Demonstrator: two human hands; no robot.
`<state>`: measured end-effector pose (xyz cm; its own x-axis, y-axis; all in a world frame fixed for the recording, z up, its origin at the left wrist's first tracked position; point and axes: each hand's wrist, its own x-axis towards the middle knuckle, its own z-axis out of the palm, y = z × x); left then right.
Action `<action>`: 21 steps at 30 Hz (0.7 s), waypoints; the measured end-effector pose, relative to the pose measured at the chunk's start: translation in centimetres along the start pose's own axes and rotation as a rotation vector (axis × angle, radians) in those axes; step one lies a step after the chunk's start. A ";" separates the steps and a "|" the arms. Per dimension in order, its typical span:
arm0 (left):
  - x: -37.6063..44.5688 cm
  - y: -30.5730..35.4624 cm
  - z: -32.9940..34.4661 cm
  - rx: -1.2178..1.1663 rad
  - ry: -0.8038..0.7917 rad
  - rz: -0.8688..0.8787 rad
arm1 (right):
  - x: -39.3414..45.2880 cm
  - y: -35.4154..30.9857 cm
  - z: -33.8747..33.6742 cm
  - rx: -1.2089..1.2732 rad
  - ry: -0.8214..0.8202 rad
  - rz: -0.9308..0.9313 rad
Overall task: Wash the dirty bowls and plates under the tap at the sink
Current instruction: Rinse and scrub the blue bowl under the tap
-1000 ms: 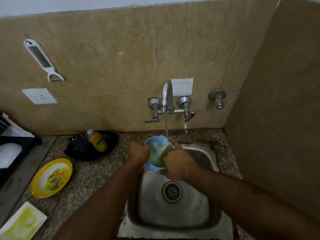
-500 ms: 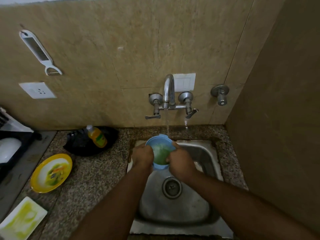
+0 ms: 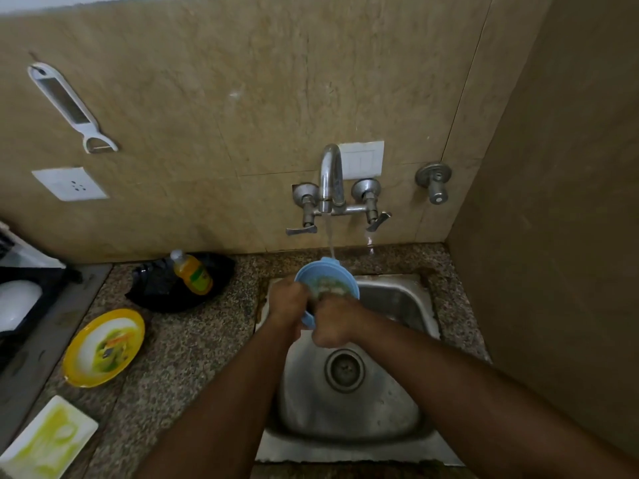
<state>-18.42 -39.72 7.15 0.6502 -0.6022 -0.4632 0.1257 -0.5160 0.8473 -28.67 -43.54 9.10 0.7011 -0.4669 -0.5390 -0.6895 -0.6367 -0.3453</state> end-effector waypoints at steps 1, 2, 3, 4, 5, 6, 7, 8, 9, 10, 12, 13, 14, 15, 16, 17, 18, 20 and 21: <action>-0.1 0.0 -0.2 0.002 0.030 0.021 | 0.1 0.2 0.3 -0.003 0.021 -0.025; 0.5 -0.4 -0.5 0.006 0.023 0.015 | 0.2 0.6 0.7 0.007 0.050 -0.051; 0.3 -0.6 -0.7 -0.009 0.024 0.015 | -0.1 1.0 1.0 0.006 0.069 -0.082; 0.6 -1.2 -0.8 -0.034 0.004 0.022 | -0.3 1.3 1.1 -0.016 0.088 -0.121; 0.9 -1.8 -1.0 -0.051 -0.016 0.017 | -0.5 1.7 1.2 -0.042 0.117 -0.161; 0.9 -2.1 -1.0 -0.068 -0.040 0.029 | -0.7 2.3 1.3 -0.061 0.149 -0.193; 1.3 -2.9 -1.2 -0.089 -0.065 0.023 | -0.8 2.7 1.3 -0.095 0.169 -0.201; 1.3 -3.0 -1.2 -0.130 -0.090 0.025 | -0.9 2.8 1.2 -0.151 0.190 -0.181; 1.3 -3.1 -1.1 -0.154 -0.104 -0.005 | -1.1 2.6 1.2 -0.201 0.209 -0.148; 1.3 -3.1 -0.8 -0.156 -0.111 -0.016 | -1.1 2.3 1.1 -0.241 0.212 -0.114; 1.5 -3.4 0.0 -0.152 -0.139 -0.012 | -1.4 1.3 0.6 -0.291 0.143 -0.054; 1.7 -3.6 0.2 -0.145 -0.141 -0.005 | -1.2 1.1 0.3 -0.287 0.079 -0.029; 1.5 -3.6 0.4 -0.129 -0.124 0.007 | -0.7 1.1 0.1 -0.266 0.023 -0.022; 2.0 -4.0 0.4 -0.136 -0.108 0.001 | -0.5 1.2 0.0 -0.239 -0.018 -0.024; 1.3 -3.3 0.3 -0.145 -0.095 0.005 | -0.2 1.4 0.1 -0.212 -0.025 -0.033; 1.2 -3.2 0.3 -0.155 -0.083 -0.007 | 0.1 1.8 0.5 -0.191 -0.001 -0.052; 0.9 -2.8 0.4 -0.159 -0.079 0.002 | 0.4 2.3 1.0 -0.155 0.049 -0.083; 0.7 -2.8 0.6 -0.192 -0.062 -0.016 | 0.1 2.9 1.6 -0.109 0.111 -0.154; 0.6 -2.8 0.6 -0.216 -0.061 -0.033 | -0.2 3.0 1.6 -0.173 0.129 -0.191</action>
<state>-18.81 -39.02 4.34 0.5970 -0.6263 -0.5013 0.3080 -0.3981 0.8641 -31.20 -44.40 6.98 0.8400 -0.3957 -0.3712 -0.5095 -0.8104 -0.2893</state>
